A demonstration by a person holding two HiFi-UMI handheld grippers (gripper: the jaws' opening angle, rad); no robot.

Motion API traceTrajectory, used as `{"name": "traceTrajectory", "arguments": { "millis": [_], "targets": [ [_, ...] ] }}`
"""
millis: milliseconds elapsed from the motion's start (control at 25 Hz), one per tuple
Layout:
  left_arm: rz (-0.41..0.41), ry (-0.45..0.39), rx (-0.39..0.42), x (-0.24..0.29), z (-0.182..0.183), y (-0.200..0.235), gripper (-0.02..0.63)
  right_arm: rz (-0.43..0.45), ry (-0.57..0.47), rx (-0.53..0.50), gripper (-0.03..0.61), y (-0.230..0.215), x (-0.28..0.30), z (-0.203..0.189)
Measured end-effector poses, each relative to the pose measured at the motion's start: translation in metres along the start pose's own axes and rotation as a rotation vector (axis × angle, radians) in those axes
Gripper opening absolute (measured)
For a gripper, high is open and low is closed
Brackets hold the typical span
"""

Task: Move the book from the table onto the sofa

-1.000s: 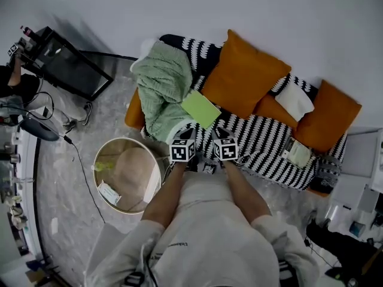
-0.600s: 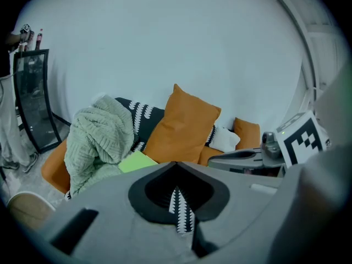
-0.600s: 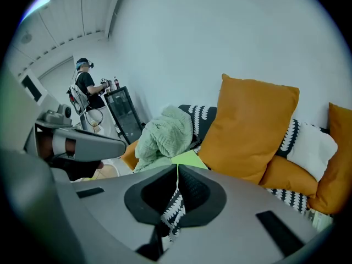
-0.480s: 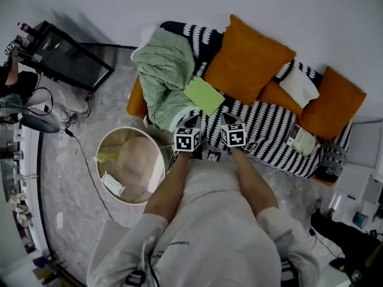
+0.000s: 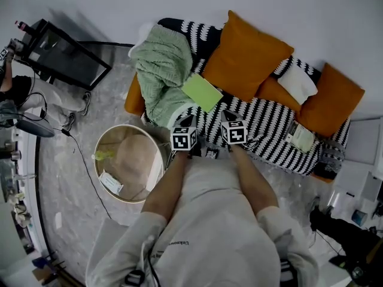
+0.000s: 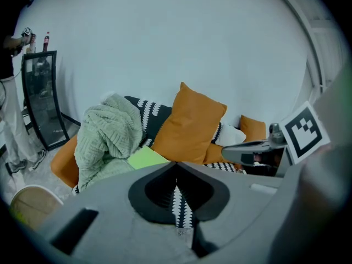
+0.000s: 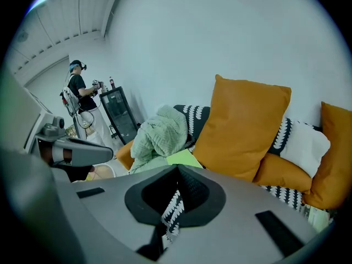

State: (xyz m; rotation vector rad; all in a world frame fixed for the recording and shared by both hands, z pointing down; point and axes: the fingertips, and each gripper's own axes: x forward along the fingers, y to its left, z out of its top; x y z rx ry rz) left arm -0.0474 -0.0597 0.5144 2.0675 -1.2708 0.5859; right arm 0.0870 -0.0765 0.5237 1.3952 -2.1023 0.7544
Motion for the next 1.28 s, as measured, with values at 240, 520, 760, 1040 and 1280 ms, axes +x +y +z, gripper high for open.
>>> {"name": "traceTrajectory", "arguments": {
  "millis": [240,520,760,1040,1280],
  "targets": [
    [-0.006,-0.006,0.002,0.0,-0.001,-0.002,0.009,-0.013,0.003,0.006,0.006,-0.004,-0.002,-0.003],
    [-0.003,-0.01,-0.011,-0.002,-0.002,0.0,0.009,-0.013,0.0,0.006,0.006,-0.005,-0.002,-0.005],
    [0.01,-0.033,0.007,-0.005,0.005,0.0,0.009,-0.005,0.005,0.0,0.005,-0.004,-0.004,-0.006],
    [0.016,-0.032,-0.006,-0.003,0.005,0.002,0.009,0.009,0.031,-0.01,0.006,-0.004,-0.001,-0.019],
    [0.034,-0.04,-0.016,-0.003,0.008,0.003,0.009,0.017,0.026,-0.014,0.006,-0.003,-0.003,-0.022]
  ]
}}
